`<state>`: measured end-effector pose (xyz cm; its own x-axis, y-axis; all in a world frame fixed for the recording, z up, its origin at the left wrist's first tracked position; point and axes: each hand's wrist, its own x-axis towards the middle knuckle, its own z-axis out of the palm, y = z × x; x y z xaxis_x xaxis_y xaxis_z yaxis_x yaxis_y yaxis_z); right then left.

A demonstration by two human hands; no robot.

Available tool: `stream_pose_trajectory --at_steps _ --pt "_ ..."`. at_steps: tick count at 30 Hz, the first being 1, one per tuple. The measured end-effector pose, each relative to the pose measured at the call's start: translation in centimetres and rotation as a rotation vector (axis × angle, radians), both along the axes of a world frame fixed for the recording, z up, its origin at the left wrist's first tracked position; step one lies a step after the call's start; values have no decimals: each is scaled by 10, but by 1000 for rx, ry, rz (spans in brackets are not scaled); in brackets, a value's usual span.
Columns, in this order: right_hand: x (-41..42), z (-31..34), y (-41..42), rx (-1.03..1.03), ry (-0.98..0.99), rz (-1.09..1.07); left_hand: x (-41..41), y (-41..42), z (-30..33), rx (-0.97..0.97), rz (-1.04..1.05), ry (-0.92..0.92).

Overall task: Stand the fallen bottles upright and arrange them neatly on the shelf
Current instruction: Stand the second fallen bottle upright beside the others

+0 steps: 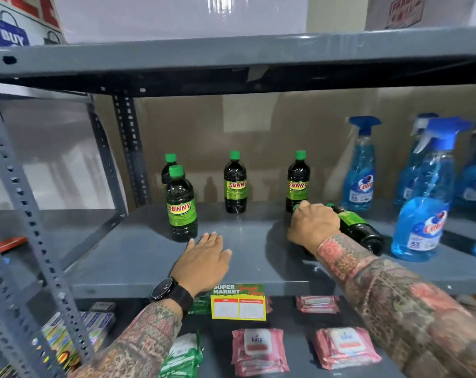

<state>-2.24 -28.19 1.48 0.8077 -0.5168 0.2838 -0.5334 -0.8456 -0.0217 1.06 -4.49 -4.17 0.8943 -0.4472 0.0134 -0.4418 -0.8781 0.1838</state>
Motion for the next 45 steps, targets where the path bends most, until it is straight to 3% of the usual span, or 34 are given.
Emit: stream_pose_trajectory --at_steps 6,13,17,21,26,31,45 --pt "9 0 38 312 -85 244 2 1 2 -4 2 -1" --pt "34 -30 72 800 -621 606 0 3 1 4 -5 -10" --pt "39 -36 71 930 -669 700 2 2 1 0 -6 -17" --pt "41 -40 65 945 -651 695 4 2 0 -7 -6 -9" --pt "43 -45 65 756 -693 575 2 2 -1 -17 2 -20" --pt "46 -46 59 830 -669 573 0 2 0 -12 1 -20" --pt "45 -47 61 740 -658 519 -1 1 1 -11 7 -25"
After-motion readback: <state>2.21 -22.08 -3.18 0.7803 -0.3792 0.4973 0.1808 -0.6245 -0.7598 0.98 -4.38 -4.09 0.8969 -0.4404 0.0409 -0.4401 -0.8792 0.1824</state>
